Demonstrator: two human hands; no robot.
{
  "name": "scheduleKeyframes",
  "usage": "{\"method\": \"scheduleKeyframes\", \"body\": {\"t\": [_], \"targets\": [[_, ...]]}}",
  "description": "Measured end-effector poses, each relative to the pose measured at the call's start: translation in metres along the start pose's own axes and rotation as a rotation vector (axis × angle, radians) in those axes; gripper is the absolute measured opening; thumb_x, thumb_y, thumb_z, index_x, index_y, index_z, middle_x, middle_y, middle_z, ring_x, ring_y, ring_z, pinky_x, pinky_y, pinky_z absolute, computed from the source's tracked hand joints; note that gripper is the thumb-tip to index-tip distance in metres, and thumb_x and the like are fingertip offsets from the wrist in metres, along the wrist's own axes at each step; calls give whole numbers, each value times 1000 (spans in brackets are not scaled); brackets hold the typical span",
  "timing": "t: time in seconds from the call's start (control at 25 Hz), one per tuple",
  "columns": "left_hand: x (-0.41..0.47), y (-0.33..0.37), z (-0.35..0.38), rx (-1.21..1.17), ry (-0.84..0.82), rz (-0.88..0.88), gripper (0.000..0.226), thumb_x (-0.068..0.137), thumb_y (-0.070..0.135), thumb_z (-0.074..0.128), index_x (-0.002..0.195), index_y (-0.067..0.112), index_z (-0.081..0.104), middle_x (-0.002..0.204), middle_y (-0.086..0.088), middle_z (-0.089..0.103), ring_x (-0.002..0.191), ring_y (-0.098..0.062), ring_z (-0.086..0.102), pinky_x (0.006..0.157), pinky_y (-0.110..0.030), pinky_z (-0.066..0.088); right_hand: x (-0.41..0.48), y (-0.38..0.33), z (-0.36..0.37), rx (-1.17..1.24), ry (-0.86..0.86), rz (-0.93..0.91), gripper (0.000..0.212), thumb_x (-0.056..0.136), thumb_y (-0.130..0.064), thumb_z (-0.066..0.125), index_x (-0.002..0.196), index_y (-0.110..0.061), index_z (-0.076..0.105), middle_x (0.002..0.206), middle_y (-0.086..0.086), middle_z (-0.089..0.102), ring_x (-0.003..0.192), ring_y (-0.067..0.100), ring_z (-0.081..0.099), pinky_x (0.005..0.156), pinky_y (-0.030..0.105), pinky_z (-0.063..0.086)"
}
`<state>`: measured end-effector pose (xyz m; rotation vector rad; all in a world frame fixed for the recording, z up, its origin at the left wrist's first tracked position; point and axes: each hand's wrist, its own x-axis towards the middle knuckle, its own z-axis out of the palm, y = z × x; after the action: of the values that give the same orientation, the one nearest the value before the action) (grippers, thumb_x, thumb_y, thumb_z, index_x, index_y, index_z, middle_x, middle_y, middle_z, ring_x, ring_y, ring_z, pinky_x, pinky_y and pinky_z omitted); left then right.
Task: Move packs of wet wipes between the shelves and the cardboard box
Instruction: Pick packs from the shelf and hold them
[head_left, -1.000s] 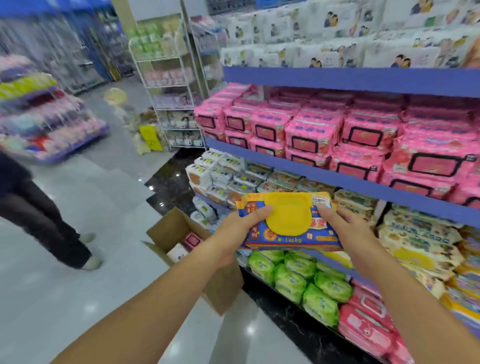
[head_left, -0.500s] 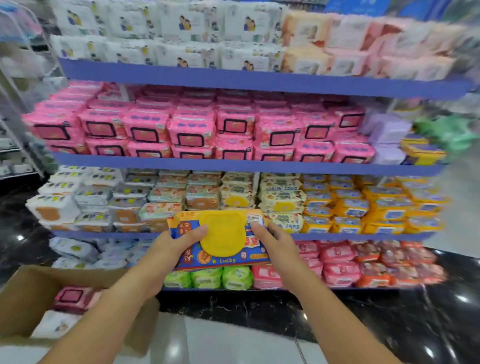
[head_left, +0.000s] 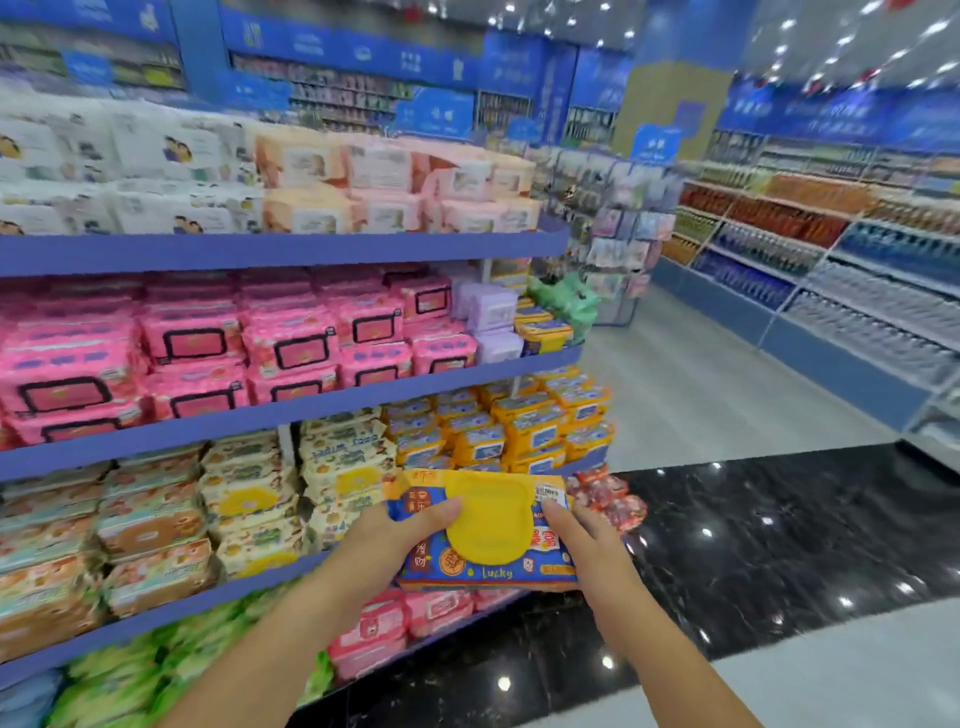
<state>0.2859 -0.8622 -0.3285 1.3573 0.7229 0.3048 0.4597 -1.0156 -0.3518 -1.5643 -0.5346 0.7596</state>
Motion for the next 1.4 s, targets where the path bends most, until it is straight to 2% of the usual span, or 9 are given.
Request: {"method": "scheduleKeyframes", "body": {"t": [0.12,0.24,0.4,0.56,0.76,0.96,1.08,1.2,1.4], "targets": [[36,33,64,60,-14,49,41,75,48,76,100,15,77,93,-9,80,83,-29,78,79,-38,62,25,-24,-70,8,42,-80,18,98,-29,61,106,-18,72,89,4,80,76,21,77,63,30,61],[73,72,119,65,19,136,47,75,49,76,105,12,75,98,-12,80,90,-34,76,84,-44,62,68,-62,-132,-11,29,-175,27,98,-33,60,109,-13,72,93,10,79,79,27,77,73,39,63],[129,113,170,31,44,181,46,75,50,75,101,11,73,98,-15,79,83,-28,77,72,-31,61,134,-102,-195,-20,-67,-252,27,100,-33,57,112,-14,71,96,12,79,84,30,77,76,39,63],[218,130,185,13,108,213,52,73,49,77,109,11,72,98,-9,80,87,-27,77,76,-31,60,230,-110,-224,-42,-126,-248,25,96,-37,60,109,-20,72,98,10,79,88,32,76,84,50,60],[376,150,176,-36,191,282,48,71,34,83,111,10,70,102,-8,80,88,-26,78,73,-32,61,392,-116,-239,-34,-144,-222,18,96,-28,62,112,-22,68,97,3,80,85,25,77,68,35,62],[524,199,161,45,240,278,32,77,12,86,102,15,66,92,0,81,84,-19,78,76,-35,64,558,-151,-260,-51,-253,-205,39,83,-24,80,118,-14,66,108,9,77,91,30,76,67,35,61],[604,226,161,85,288,202,66,72,12,91,122,19,50,105,-2,75,87,-16,76,67,-27,60,649,-167,-276,-58,-306,-210,65,58,-36,91,113,-13,67,109,11,76,91,33,76,66,38,61],[674,240,156,241,336,186,87,67,18,95,134,27,40,114,4,67,93,-10,71,66,-18,56,744,-174,-283,-94,-400,-215,60,64,-20,91,117,-12,63,109,10,75,91,31,76,66,36,61],[752,237,146,497,551,137,93,59,42,95,136,33,45,130,15,58,119,-8,57,104,-32,49,881,-176,-269,-233,-662,-212,66,66,1,84,123,-16,58,108,9,75,94,23,74,73,36,61]]}}
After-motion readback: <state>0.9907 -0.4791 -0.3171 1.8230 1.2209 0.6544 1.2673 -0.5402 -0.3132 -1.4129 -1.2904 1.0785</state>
